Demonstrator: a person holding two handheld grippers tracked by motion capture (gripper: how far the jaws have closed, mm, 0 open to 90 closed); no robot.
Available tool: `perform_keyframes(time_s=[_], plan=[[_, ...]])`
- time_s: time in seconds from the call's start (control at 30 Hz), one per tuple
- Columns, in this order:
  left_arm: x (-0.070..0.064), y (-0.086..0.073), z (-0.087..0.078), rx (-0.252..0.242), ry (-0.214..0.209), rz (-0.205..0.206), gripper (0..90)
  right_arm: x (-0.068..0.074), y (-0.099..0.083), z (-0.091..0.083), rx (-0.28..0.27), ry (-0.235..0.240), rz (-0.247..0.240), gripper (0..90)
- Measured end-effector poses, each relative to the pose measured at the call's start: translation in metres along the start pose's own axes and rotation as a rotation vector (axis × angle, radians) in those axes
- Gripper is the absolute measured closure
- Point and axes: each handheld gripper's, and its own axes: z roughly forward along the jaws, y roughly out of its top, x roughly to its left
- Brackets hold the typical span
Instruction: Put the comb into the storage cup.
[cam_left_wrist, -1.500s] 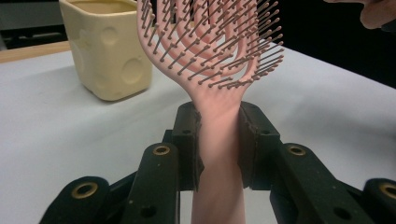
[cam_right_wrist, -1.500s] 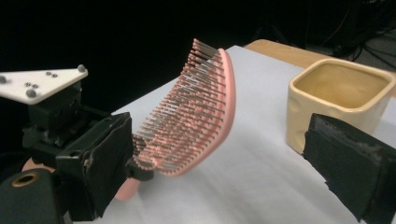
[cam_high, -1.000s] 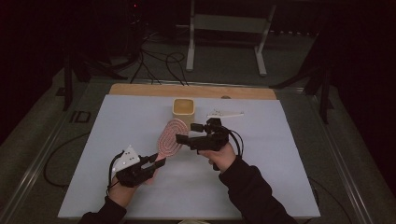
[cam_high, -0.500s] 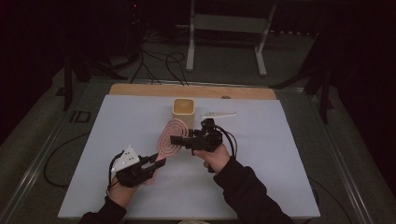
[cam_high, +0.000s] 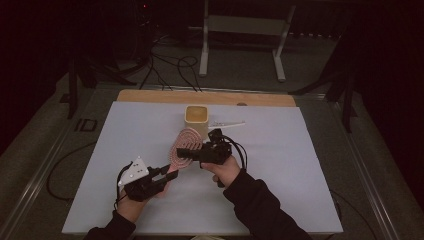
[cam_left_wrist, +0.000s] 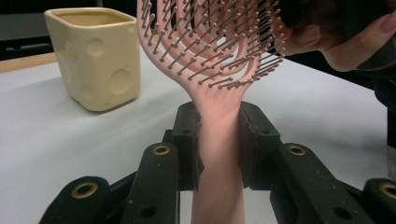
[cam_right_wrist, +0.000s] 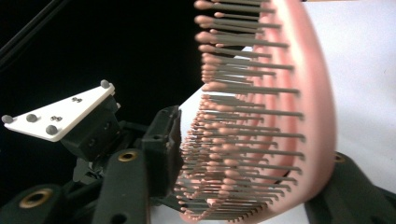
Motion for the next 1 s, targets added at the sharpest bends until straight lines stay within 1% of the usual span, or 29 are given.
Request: perform_keyframes(time_s=[0.03,0.07,0.1,0.13,0.2,0.37,0.5,0.57,0.63,0.67,0.73,0.77,0.83,0.9,0.97,1.0], plan=[[0.0,0.0,0.0,0.002,-0.003,-0.002,71.6,0.0,0.0,0.0,-0.001,-0.007,0.0,57.4],[0.0,0.0,0.0,0.002,-0.003,-0.002,71.6,0.0,0.0,0.0,-0.001,-0.007,0.0,57.4],[0.001,0.0,0.001,0.005,-0.014,-0.015,71.6,-0.001,0.0,-0.001,-0.006,-0.009,0.003,58.5],[0.002,-0.001,0.001,0.007,-0.021,-0.021,71.5,-0.002,-0.001,-0.001,-0.007,0.001,0.014,60.6],[0.003,-0.002,0.002,0.015,-0.031,-0.026,71.5,-0.002,-0.001,-0.001,-0.002,0.005,0.013,61.8],[0.003,-0.002,0.003,0.019,-0.029,-0.024,71.3,0.0,0.001,0.0,0.014,0.016,-0.011,63.0],[0.002,-0.001,0.003,0.016,-0.029,-0.032,71.1,0.003,0.002,-0.001,0.007,0.014,-0.032,63.4],[0.002,-0.001,0.003,0.012,-0.022,-0.03,70.6,0.005,0.002,-0.001,0.003,0.008,-0.049,63.5],[0.002,0.0,0.003,0.009,-0.021,-0.038,70.1,0.007,0.003,-0.002,0.0,0.005,-0.059,63.5],[0.002,0.0,0.003,0.006,-0.019,-0.043,69.1,0.007,0.003,-0.002,-0.002,0.001,-0.066,63.5],[0.003,0.0,0.002,-0.001,-0.017,-0.057,64.3,0.009,0.004,-0.002,-0.004,-0.018,-0.085,63.6],[0.004,0.001,0.002,-0.004,-0.018,-0.062,63.9,0.009,0.004,-0.003,-0.005,-0.028,-0.092,63.6],[0.005,0.001,0.001,0.006,-0.009,-0.067,59.0,0.009,0.005,-0.004,-0.01,-0.032,-0.091,63.7],[0.007,0.002,0.0,0.007,-0.012,-0.077,56.6,0.008,0.005,-0.006,-0.011,-0.039,-0.094,63.7],[0.006,0.002,0.0,0.009,-0.009,-0.079,51.2,0.008,0.006,-0.007,-0.012,-0.041,-0.1,63.7],[0.007,0.003,0.0,0.015,-0.014,-0.082,51.1,0.008,0.007,-0.007,-0.013,-0.043,-0.101,63.8]])
